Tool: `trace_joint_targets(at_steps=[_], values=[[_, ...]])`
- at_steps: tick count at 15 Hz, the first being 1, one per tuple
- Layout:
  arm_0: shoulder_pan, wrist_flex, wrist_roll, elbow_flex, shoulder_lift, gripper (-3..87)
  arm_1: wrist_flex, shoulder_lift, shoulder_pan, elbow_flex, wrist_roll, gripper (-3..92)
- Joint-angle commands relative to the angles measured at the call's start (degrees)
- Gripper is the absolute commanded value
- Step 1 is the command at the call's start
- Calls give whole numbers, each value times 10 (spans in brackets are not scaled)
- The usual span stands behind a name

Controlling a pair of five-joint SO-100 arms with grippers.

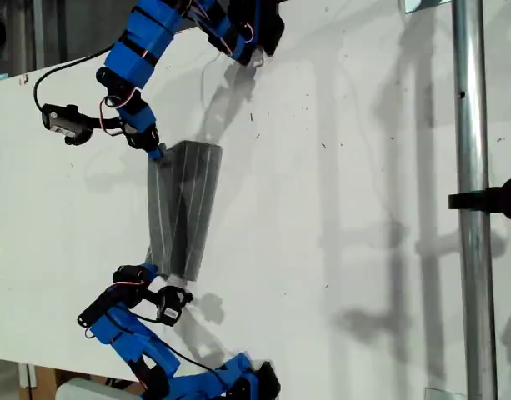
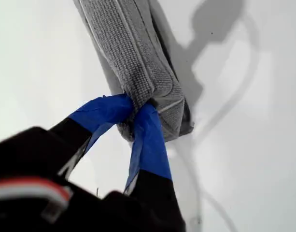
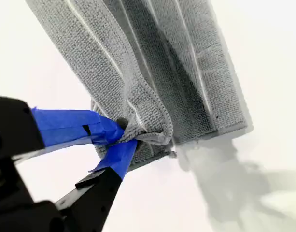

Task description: Grasp corners of a towel and fold twice.

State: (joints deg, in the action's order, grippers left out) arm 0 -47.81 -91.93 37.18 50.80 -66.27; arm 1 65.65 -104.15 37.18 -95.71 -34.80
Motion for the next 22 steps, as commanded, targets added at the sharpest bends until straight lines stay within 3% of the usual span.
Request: trace_joint_targets(at_steps=[1,4,6,12,14,15,16,18,22], values=[[27,14,-6,8,-44,-27,-17,-69,-22,-48,-3,-2],[48,9,17,22,11,-27,-34,-86,-94,-156,-60,-2],[54,16,30,23,55,-27,-89,-81,-113,-237,-94,-2],[-23,62,27,1,155,-26,-215,72,-86,-266,-96,-2],[-54,65,27,-1,169,-17,-207,116,-83,-222,-91,10],[-64,57,32,-4,166,18,-192,124,-78,-208,-95,144],[-68,37,42,-8,156,69,-165,124,-69,-200,-96,206],[-65,-7,30,-11,114,187,-108,68,-41,-210,-97,242],[-31,-46,47,105,-93,242,18,-132,9,-268,-116,270]])
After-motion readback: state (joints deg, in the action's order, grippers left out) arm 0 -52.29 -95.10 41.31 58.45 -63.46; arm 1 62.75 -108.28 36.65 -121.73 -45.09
